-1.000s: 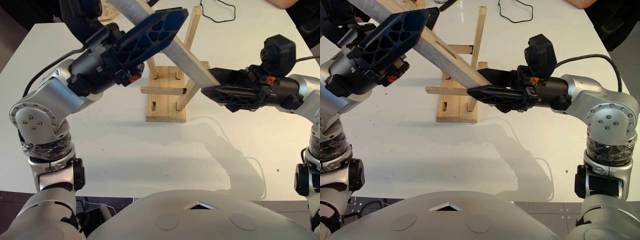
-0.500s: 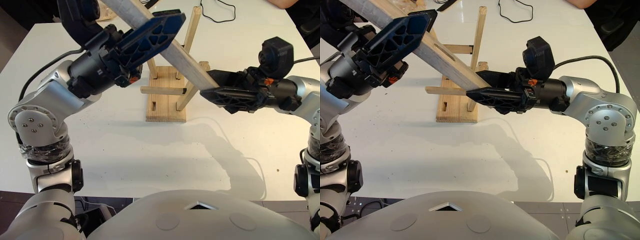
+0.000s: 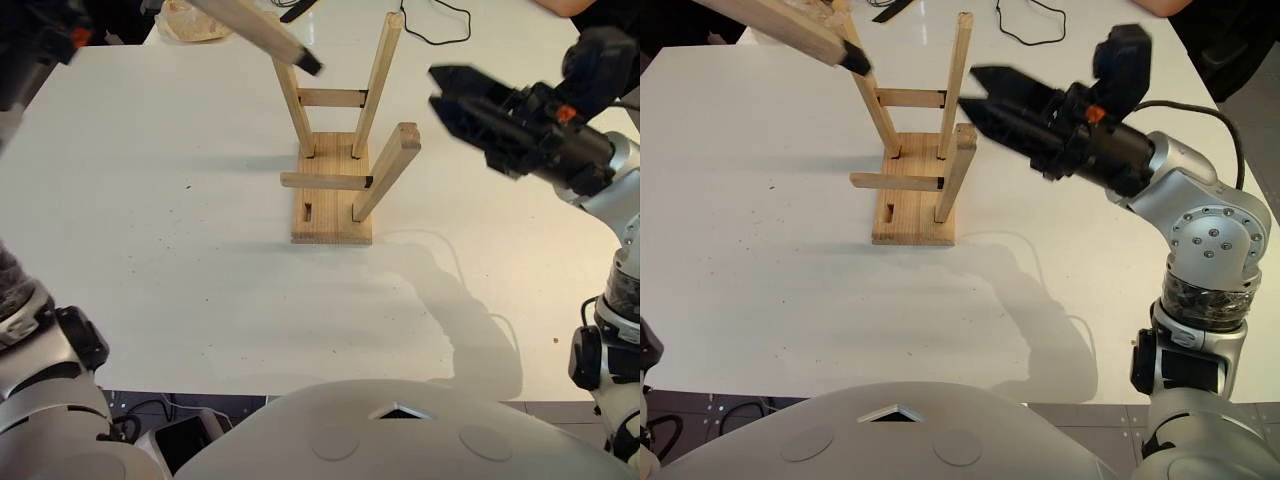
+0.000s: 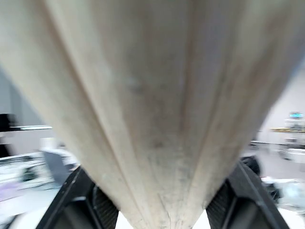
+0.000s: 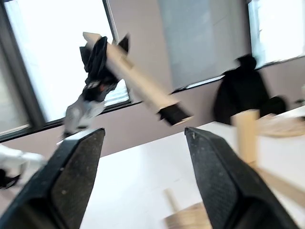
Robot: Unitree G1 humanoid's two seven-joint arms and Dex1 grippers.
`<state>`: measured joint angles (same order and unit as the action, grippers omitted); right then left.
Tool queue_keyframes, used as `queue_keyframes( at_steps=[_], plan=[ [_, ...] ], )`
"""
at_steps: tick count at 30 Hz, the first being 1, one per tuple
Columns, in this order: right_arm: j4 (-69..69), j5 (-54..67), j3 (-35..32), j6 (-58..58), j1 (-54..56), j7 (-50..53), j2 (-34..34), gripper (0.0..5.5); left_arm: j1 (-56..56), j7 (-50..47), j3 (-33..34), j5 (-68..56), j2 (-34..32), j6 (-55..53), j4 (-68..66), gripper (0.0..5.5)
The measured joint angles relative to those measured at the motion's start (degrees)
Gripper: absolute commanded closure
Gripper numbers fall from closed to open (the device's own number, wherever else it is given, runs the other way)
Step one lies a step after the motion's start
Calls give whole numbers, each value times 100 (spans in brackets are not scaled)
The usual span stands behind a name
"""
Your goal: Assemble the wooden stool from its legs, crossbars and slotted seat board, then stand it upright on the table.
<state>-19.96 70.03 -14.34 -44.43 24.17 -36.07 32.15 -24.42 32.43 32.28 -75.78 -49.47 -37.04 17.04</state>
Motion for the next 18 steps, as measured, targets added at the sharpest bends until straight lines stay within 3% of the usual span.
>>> queue_keyframes(
  at_steps=[6, 11, 15, 18],
  plan=[
    [657, -633, -187, 476, 503, 660, -151, 241, 1168, 559, 128, 1204, 168, 415, -419, 346],
    [1578, -1741, -124, 847, 979, 1392, -276, 241, 2075, 782, -496, 2038, 966, 657, -676, 346],
    [2770, -3443, 175, 1906, 1365, 1988, -285, 241, 2138, 860, -1012, 2538, 1447, 946, -829, 346],
    [3486, -3943, 161, 2313, 1512, 2234, -287, 241, 2178, 840, -1293, 2740, 1673, 953, -835, 346]
  ],
)
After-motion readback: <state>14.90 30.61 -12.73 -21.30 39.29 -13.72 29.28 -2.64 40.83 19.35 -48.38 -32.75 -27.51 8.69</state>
